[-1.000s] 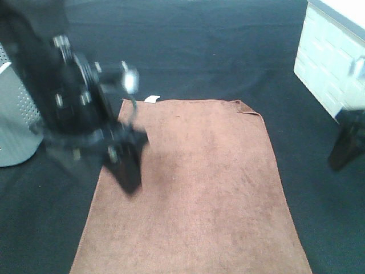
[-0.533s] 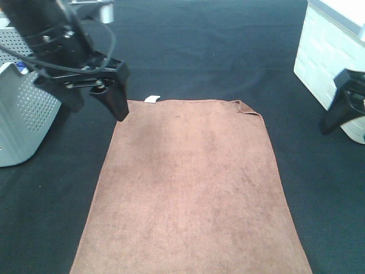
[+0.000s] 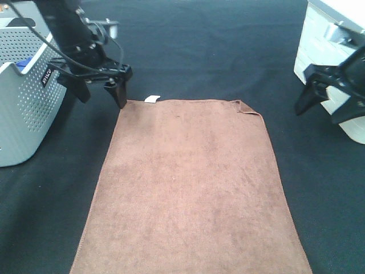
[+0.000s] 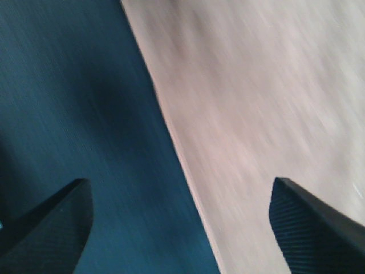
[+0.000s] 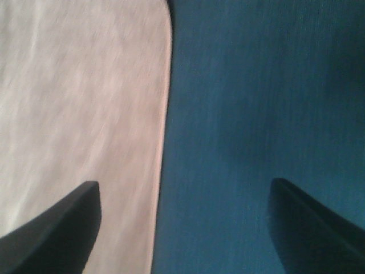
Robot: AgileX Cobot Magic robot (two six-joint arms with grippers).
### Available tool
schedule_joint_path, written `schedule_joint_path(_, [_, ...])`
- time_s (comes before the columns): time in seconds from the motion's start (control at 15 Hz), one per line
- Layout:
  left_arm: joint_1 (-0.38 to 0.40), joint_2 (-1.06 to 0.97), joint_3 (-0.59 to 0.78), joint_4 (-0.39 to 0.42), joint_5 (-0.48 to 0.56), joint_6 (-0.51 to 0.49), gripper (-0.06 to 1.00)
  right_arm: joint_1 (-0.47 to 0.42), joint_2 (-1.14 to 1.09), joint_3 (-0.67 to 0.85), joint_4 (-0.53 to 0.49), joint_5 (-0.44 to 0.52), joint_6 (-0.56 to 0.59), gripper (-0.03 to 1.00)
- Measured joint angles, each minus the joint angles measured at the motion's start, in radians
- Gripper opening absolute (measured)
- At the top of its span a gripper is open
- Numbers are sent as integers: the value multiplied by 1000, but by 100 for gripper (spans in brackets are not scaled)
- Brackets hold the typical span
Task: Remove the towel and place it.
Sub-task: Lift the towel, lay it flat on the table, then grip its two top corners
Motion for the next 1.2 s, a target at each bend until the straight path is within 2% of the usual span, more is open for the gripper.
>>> schedule_joint_path(0.27, [1, 184, -238, 20, 33, 0, 79, 64, 185, -115, -20, -91, -24, 77])
schedule_joint_path(0.47, [1, 277, -357, 21, 56, -2, 79, 123, 322, -245, -71, -103, -5, 77])
schedule_joint_path(0.67, [2, 332, -374, 15, 61, -4, 79, 123, 422, -349, -75, -129, -3, 77])
schedule_joint_path(0.93, [21, 349, -377, -43, 61, -8, 79, 123, 457, -388, -23, -146, -40, 77])
schedule_joint_path(1.07, [32, 354, -385, -73, 50, -9, 79, 144, 480, -395, 62, -218, -128, 77])
schedule_joint_path(1.2, [32, 355, -385, -80, 37, -9, 79, 165, 487, -397, 71, -254, -155, 77])
